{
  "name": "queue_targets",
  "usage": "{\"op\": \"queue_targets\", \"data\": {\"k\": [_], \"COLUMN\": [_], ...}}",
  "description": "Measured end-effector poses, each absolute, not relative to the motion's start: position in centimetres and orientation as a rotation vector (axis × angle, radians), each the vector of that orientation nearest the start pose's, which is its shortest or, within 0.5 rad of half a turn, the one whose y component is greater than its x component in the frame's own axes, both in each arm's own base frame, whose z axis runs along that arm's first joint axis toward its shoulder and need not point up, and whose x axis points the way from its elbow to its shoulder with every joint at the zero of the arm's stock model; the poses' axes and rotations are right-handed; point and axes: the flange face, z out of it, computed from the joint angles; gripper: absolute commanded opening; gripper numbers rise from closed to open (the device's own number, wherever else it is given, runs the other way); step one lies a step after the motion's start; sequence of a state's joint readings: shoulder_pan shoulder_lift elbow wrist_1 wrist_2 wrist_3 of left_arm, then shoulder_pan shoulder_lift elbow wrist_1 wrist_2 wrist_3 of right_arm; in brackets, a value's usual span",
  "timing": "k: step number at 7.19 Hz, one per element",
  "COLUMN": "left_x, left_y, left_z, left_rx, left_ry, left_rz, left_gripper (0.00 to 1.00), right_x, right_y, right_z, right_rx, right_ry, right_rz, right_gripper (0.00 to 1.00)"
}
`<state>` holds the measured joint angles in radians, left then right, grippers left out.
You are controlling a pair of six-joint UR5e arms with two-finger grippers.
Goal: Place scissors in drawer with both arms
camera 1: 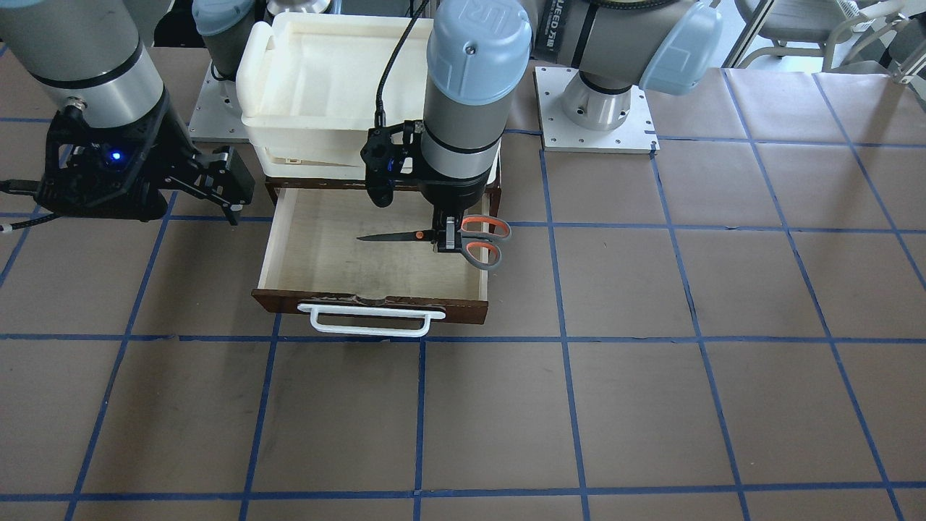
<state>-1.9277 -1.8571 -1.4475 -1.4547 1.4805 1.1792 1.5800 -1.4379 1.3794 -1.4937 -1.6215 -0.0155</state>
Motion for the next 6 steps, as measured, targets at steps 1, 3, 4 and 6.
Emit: {"op": "queue_targets", "data": {"k": [1,3,4,6], "left_x": [-35.1,-36.7,-37.8,-38.8], "left_y": [-51.4,-50.7,-50.3,-49.9], "left_z": [39.2,37.8,37.3,36.5], "left_rx": [2.242,2.23,2.222,2.221], "left_ry": [2.353,2.37,2.375,2.368], "left_rz": [0.028,0.048,0.046,0.051], "left_gripper": [0.0,0.0,0.0,0.0], "right_x": [13.0,12.9,12.8,12.9], "right_y": [-54.1,-53.8,-53.8,-53.8], "right_z": [50.9,51.1,51.1,51.1], "right_rx": [-0.082,-0.108,-0.11,-0.111], "right_ry": [3.191,3.189,3.19,3.185], "right_rz": [0.039,0.04,0.041,0.04], "right_gripper": [1.0,1.0,1.0,1.0]}}
